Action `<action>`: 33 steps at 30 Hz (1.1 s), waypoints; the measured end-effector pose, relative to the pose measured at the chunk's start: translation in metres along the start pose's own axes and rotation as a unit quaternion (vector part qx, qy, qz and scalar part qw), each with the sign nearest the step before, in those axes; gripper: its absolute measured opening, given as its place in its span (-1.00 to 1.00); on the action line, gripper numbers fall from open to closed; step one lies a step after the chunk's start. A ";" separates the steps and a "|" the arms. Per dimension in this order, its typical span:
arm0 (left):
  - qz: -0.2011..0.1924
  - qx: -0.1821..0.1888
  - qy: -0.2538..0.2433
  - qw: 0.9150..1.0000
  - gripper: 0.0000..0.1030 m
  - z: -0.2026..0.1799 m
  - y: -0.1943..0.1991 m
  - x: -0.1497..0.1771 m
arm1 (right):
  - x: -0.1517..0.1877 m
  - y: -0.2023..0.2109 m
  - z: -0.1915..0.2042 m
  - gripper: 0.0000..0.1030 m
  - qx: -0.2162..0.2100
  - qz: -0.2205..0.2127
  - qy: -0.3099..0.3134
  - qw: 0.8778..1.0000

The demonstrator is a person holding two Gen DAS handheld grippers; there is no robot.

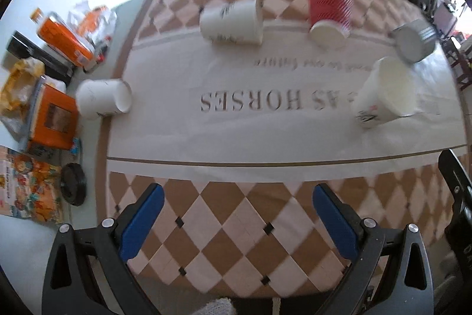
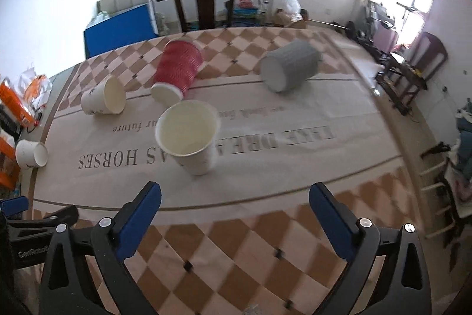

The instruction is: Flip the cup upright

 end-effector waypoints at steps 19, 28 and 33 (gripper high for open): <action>-0.129 0.026 0.008 0.991 1.00 -0.049 0.192 0.011 | -0.060 0.176 -0.088 1.00 -0.006 -0.015 0.026 1.000; -0.167 0.024 0.019 0.986 1.00 -0.053 0.234 0.019 | -0.068 0.223 -0.109 1.00 -0.022 -0.035 0.027 0.999; -0.178 0.023 0.023 0.983 1.00 -0.050 0.249 0.021 | -0.070 0.237 -0.112 1.00 -0.030 -0.040 0.025 0.998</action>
Point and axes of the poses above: each gripper's, at about its wrist camera, not at the fingertips, and y roughly against the way its jaws point, z to its left, x to its underside, the point moved 3 cm from there along -y, roughly the way its jaws point, and after that the axes turned 9 degrees about x, right-handed, at the moved point
